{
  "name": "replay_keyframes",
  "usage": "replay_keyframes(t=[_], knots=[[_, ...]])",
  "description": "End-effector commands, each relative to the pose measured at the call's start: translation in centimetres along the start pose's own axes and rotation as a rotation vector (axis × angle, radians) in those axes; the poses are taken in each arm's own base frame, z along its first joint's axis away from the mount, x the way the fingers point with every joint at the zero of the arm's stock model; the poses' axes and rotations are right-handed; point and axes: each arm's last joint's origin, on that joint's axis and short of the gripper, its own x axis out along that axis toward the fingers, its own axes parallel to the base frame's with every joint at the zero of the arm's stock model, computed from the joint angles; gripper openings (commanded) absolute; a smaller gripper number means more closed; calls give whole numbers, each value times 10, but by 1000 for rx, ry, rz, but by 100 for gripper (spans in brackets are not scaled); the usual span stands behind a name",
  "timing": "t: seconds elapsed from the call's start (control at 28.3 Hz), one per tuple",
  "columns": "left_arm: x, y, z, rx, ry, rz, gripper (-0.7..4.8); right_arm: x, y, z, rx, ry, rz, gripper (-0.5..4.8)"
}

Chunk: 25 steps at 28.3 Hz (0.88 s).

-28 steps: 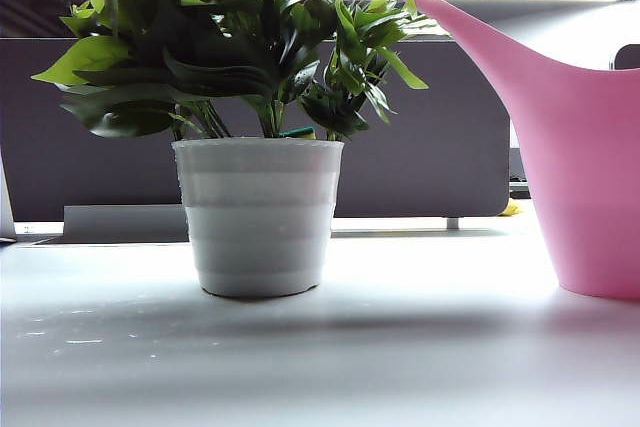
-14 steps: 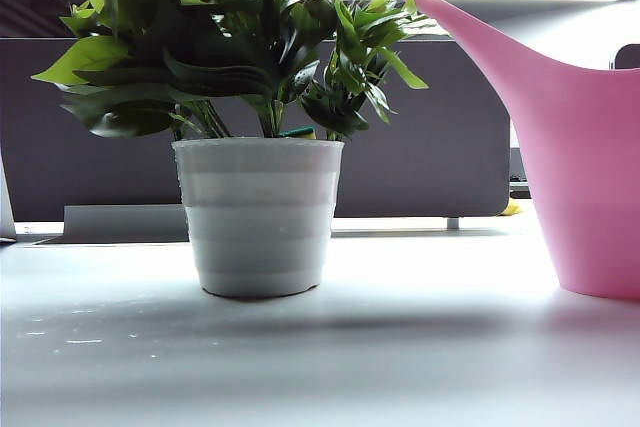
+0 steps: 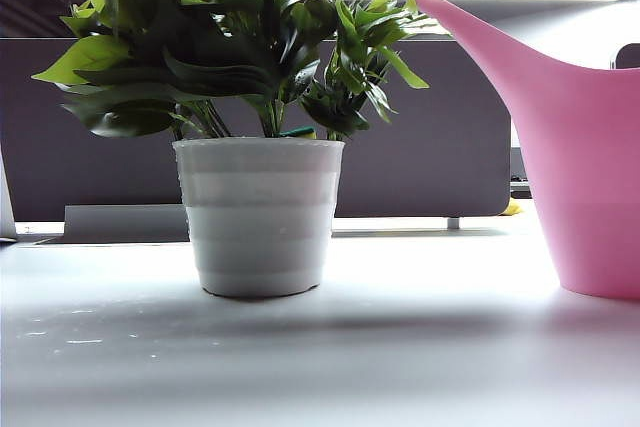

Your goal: Pick up the watering can from the table, water the potted plant, and put the can back.

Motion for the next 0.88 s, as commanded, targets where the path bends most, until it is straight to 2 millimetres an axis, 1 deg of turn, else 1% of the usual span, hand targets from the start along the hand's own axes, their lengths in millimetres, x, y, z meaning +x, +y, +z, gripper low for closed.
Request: replay_keyframes(t=[0.04, 0.18, 0.57, 0.88], knots=[[0, 0, 1, 1, -11, -2, -5, 0, 3, 1, -16, -21, 61, -8], [0, 0, 1, 1, -11, -2, -5, -1, 6, 1, -27, -10, 178, -9], [0, 0, 1, 1, -11, -2, -5, -1, 6, 2, -28, -19, 192, -8], [0, 0, 1, 1, -11, -2, -5, 1, 0, 3, -50, -25, 170, -8]])
